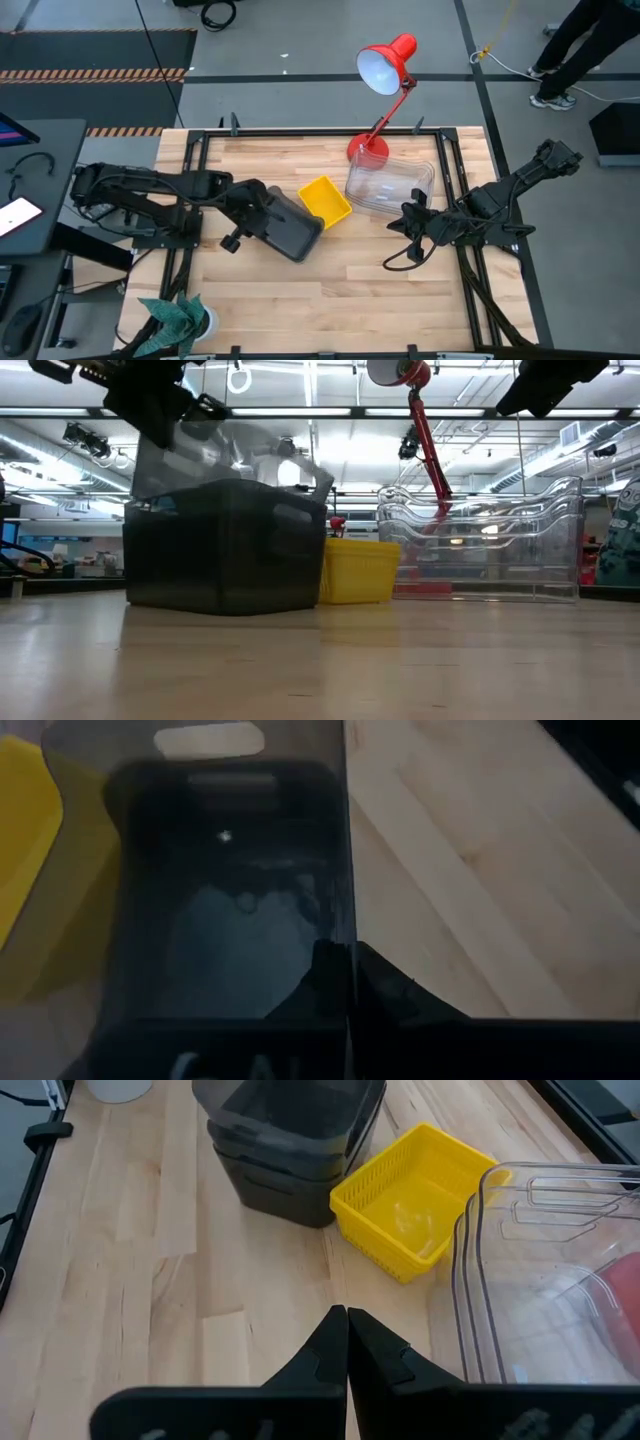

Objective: Stack baskets by color
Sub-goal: Stack the right black bin on top of the left black bin

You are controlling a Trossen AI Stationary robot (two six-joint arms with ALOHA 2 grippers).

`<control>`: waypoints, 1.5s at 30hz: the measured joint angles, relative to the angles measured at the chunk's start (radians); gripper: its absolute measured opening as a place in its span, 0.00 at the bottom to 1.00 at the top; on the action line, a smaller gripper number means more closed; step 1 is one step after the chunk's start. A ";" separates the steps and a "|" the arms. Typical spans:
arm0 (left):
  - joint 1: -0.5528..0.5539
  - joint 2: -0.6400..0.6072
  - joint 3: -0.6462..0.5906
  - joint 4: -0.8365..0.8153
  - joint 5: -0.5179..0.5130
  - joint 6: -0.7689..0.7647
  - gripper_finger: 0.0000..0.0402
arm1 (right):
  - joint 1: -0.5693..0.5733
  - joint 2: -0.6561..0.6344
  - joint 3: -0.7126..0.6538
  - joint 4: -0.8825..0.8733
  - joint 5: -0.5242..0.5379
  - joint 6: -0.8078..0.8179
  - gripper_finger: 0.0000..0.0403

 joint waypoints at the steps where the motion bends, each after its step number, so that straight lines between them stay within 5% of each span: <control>1: 0.000 -0.005 0.000 0.010 0.001 -0.003 0.01 | 0.000 0.000 0.000 0.000 0.000 0.002 0.01; 21: -0.052 -0.022 0.001 0.092 0.039 -0.164 0.01 | 0.000 0.000 0.000 0.020 0.000 0.002 0.01; 41: -0.142 -0.025 0.001 0.193 -0.079 -0.270 0.01 | 0.000 0.000 0.000 0.020 0.000 -0.008 0.01; 45: -0.150 -0.027 -0.080 0.277 -0.091 -0.314 0.01 | 0.000 0.000 0.000 0.020 -0.005 -0.008 0.01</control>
